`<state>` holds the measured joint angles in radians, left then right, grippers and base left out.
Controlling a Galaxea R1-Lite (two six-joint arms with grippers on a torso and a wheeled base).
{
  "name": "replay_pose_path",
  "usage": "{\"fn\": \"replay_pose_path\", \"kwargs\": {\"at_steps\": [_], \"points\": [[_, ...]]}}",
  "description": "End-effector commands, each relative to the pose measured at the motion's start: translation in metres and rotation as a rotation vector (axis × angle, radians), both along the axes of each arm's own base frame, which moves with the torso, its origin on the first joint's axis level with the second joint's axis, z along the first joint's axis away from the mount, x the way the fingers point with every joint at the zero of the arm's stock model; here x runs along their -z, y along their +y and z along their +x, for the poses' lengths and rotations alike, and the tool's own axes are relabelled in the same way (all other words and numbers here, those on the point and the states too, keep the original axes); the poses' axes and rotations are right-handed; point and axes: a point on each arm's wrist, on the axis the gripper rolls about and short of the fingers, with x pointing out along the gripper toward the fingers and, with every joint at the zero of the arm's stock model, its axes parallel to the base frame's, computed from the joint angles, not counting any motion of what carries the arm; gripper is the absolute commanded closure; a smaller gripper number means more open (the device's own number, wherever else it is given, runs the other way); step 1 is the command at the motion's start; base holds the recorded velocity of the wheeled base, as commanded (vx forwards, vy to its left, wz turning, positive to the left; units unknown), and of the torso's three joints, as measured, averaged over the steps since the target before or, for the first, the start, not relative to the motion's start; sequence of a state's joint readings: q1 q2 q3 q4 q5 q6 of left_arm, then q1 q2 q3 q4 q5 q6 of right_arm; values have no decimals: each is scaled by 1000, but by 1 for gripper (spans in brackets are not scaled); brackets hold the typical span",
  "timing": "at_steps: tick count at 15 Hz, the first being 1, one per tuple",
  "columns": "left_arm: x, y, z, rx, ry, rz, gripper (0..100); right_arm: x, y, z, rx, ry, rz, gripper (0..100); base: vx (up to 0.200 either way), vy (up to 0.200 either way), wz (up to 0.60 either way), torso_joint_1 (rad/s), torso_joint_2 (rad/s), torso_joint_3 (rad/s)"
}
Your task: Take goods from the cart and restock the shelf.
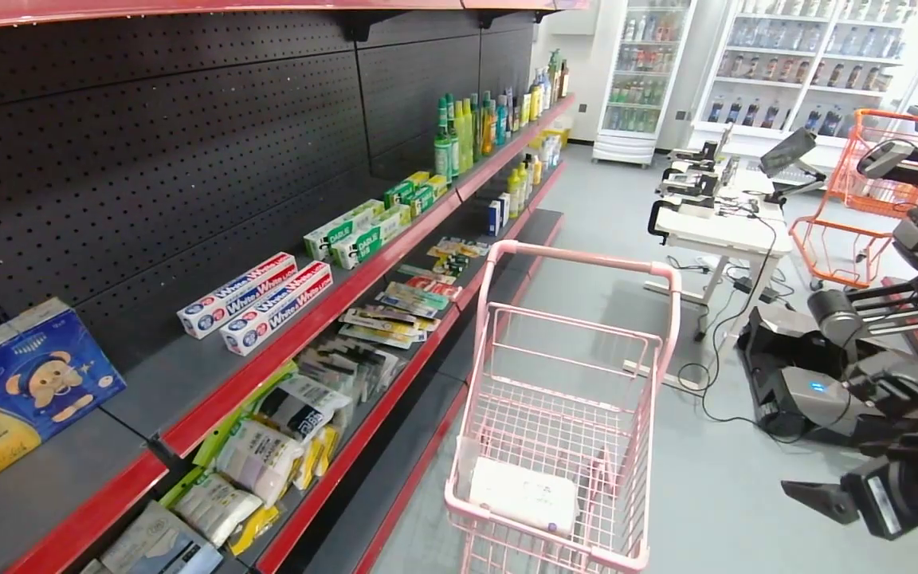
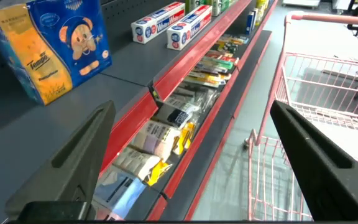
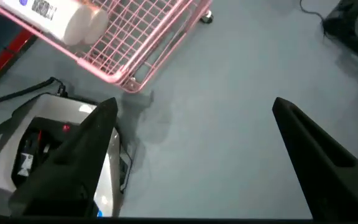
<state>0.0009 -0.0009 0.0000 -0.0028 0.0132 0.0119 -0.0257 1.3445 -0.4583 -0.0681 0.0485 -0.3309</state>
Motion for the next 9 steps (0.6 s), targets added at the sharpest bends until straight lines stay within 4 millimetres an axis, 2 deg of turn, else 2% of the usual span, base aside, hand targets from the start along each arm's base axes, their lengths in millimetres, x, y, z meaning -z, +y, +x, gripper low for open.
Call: {"fn": "replay_pose_path", "kwargs": {"at_steps": [1, 2, 4, 5, 6, 9], "points": [[0, 0, 0, -1, 1, 0, 0, 32, 20, 53, -145, 38, -44, 0, 0, 0, 0, 0, 0, 0], [0, 0, 0, 0, 1, 0, 0, 41, 25, 62, -205, 42, -81, 0, 0, 0, 0, 0, 0, 0], [0, 0, 0, -1, 1, 0, 0, 44, 39, 83, -287, 30, -109, 0, 0, 0, 0, 0, 0, 0], [0, 0, 0, -1, 1, 0, 0, 45, 44, 90, -298, 25, -108, 0, 0, 0, 0, 0, 0, 0], [0, 0, 0, 0, 1, 0, 0, 45, 54, 108, -315, 7, -101, 0, 0, 0, 0, 0, 0, 0], [0, 0, 0, -1, 1, 0, 0, 55, 79, 137, -350, -30, -79, 0, 0, 0, 0, 0, 0, 0]]}}
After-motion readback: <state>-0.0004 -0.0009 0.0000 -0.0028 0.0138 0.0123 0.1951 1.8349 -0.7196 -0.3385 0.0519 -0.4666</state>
